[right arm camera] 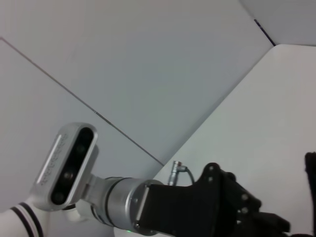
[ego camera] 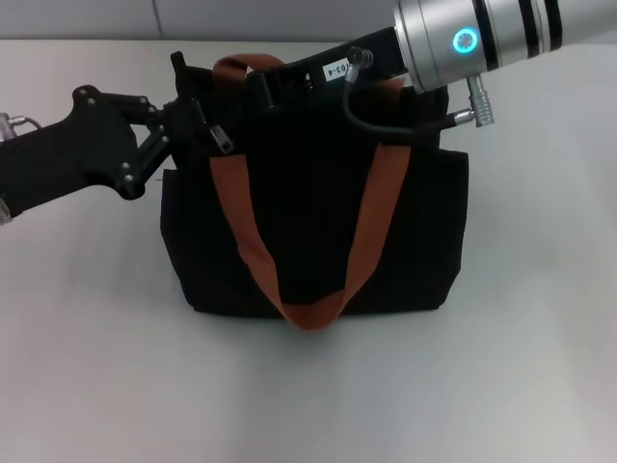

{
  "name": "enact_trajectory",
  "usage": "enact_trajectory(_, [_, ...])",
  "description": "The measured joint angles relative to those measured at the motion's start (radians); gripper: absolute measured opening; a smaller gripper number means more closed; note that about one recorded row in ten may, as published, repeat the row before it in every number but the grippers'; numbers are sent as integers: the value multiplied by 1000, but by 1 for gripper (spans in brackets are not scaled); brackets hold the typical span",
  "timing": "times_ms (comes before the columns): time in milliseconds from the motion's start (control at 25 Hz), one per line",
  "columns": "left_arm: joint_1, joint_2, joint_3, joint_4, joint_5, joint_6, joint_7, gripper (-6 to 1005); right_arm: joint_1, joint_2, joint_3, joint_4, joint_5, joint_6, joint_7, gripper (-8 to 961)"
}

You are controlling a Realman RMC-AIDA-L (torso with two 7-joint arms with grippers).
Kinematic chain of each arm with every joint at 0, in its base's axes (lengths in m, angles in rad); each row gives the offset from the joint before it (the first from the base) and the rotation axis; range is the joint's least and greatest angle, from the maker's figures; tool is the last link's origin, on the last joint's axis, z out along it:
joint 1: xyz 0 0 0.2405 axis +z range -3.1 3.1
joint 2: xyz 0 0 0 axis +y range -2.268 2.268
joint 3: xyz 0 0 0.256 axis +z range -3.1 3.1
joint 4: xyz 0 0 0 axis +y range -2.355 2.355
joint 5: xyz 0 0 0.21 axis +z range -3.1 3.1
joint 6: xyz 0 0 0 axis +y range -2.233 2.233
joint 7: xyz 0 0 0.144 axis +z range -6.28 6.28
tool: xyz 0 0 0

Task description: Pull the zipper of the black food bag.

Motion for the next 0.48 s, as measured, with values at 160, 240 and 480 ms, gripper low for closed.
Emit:
enact_trajectory(160, [-10,1,1,4,0,-3,-13,30,-5,0,-1,1,24,-3,0,817])
enact_trajectory(240, [-13,2,2,5,0,-5,-19,31,-8,0,-3,2,33,-2,-2,817])
enact_trajectory(480, [-5,4,-4,6,-1,-7,-22,31,-7,-1,-21,28,33,4,-3,814])
